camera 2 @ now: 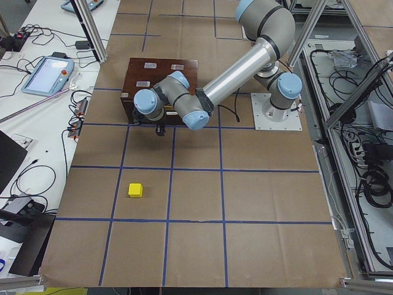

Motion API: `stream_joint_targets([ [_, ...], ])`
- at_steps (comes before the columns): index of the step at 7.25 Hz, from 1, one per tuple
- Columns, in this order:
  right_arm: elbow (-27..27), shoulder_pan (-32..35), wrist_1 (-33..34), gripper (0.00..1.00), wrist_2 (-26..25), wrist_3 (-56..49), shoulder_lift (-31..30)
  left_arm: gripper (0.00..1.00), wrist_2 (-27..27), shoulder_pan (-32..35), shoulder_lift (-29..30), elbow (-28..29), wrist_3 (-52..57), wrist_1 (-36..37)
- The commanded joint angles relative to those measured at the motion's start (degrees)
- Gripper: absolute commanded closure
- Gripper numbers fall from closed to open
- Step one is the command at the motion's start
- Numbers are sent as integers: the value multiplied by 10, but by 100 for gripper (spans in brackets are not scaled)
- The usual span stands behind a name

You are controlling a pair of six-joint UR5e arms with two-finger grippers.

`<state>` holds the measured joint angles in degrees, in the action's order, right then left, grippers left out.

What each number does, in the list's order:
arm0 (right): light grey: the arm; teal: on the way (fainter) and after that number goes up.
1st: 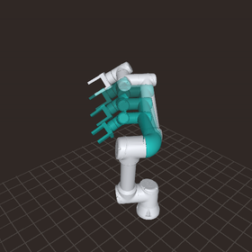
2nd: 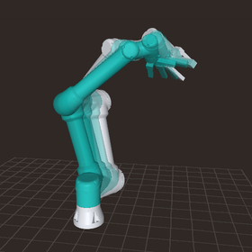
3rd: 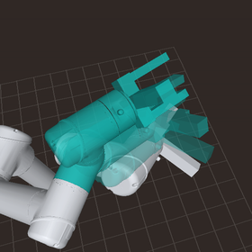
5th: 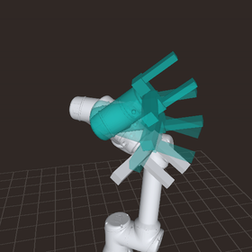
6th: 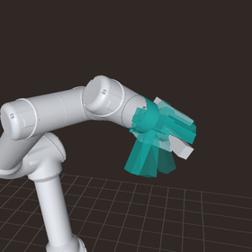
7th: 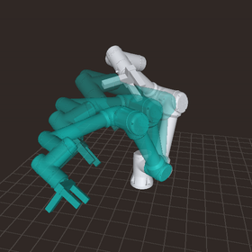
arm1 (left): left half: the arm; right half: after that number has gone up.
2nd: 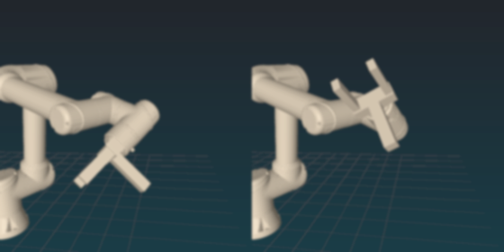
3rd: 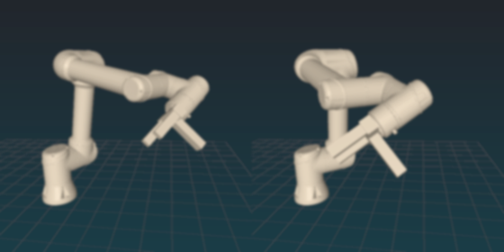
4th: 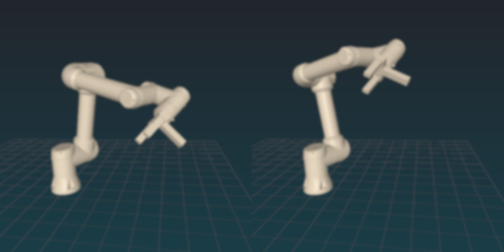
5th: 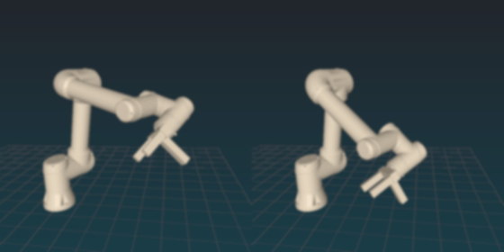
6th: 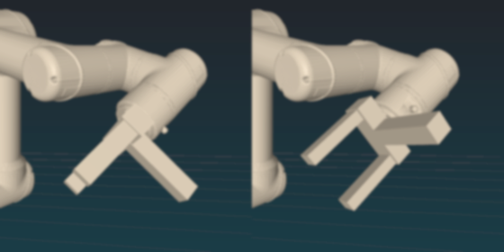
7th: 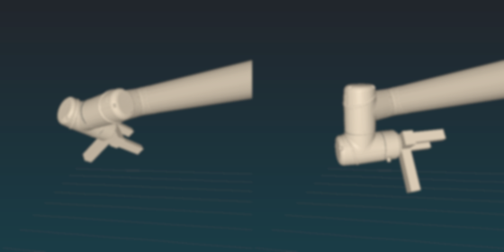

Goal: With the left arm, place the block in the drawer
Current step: 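Pull the drawer open away from the cabinet with the left gripper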

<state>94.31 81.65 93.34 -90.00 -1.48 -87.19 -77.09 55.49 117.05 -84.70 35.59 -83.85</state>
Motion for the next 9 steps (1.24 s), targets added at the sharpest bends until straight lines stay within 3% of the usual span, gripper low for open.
stream_joint_targets([
  [1, -1, 0, 0, 0, 0, 0, 0, 1, -38, -11, 0, 7, 1, 0],
  [9, 0, 0, 0, 0, 0, 1, 0, 1, -75, -82, 9, 31, 52, 1],
])
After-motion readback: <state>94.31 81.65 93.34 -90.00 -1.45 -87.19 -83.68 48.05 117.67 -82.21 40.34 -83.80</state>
